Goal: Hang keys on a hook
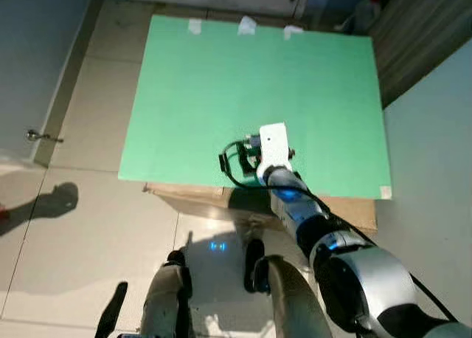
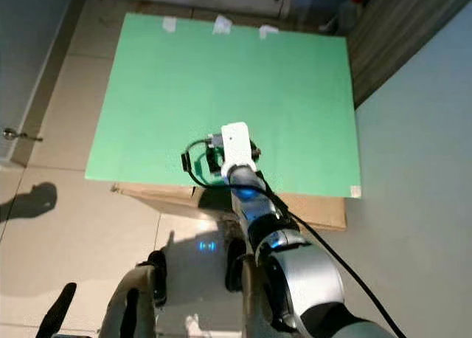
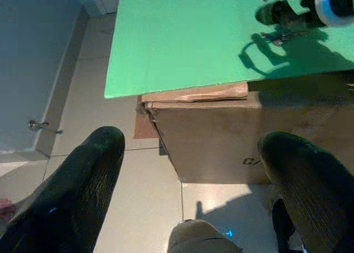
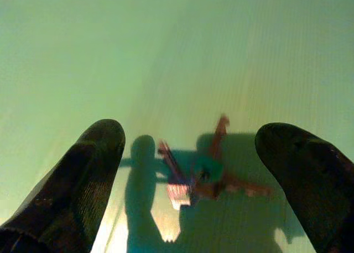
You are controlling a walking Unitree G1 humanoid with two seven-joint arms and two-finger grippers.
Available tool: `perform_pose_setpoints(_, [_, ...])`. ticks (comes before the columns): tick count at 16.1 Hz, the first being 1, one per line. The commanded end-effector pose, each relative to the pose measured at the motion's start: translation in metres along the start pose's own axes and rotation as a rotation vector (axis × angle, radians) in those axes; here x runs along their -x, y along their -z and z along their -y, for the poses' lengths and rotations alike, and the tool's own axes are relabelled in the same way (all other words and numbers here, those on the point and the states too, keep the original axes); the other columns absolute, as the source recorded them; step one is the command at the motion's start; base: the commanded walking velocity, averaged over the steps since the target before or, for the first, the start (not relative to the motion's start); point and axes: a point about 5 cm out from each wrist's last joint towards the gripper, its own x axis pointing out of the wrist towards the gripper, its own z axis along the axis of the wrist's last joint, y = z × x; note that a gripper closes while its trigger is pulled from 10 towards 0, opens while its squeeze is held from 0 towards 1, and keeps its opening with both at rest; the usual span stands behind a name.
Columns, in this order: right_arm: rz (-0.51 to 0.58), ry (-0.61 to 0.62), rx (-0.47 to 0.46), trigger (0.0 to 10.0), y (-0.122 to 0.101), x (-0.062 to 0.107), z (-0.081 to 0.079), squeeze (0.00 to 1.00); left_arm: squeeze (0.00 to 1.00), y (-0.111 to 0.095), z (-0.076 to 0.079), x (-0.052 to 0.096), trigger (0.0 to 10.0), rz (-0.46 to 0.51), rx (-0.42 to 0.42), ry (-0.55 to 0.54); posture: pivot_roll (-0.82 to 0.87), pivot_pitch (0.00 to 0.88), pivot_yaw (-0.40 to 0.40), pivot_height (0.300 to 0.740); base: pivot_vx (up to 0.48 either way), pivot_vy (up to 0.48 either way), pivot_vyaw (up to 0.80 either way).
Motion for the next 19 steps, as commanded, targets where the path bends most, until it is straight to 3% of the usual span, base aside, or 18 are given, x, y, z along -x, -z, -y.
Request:
perform_pose_setpoints(1, [-0.063,-0.01,-0.037,10.0,0.02,0.007,-0.01,0.0,0.0,0.003,0.003,0.008,10.0,-0.053,-0.001,-0.008,0.3,0.503,-0.063,0.74,0.0,0.0,0.0])
perform_pose_setpoints(6, [-0.089,-0.001,-0.051,10.0,0.025,0.008,-0.008,0.0,0.0,-0.001,0.004,0.004,10.0,-0.05,0.009,-0.014,0.29,0.51,-0.066,0.74,0.0,0.0,0.0])
perform_pose_setpoints(8, [-0.095,-0.004,-0.064,0.0,0.026,0.009,-0.008,0.0,0.0,-0.001,0.001,0.002,10.0,-0.049,0.002,-0.021,0.29,0.509,-0.065,0.74,0.0,0.0,0.0])
perform_pose_setpoints(19, [-0.127,-0.013,-0.097,0.0,0.032,0.01,-0.01,0.0,0.0,-0.002,-0.004,-0.012,10.0,-0.025,-0.028,-0.031,0.27,0.503,-0.067,0.74,0.0,0.0,0.0])
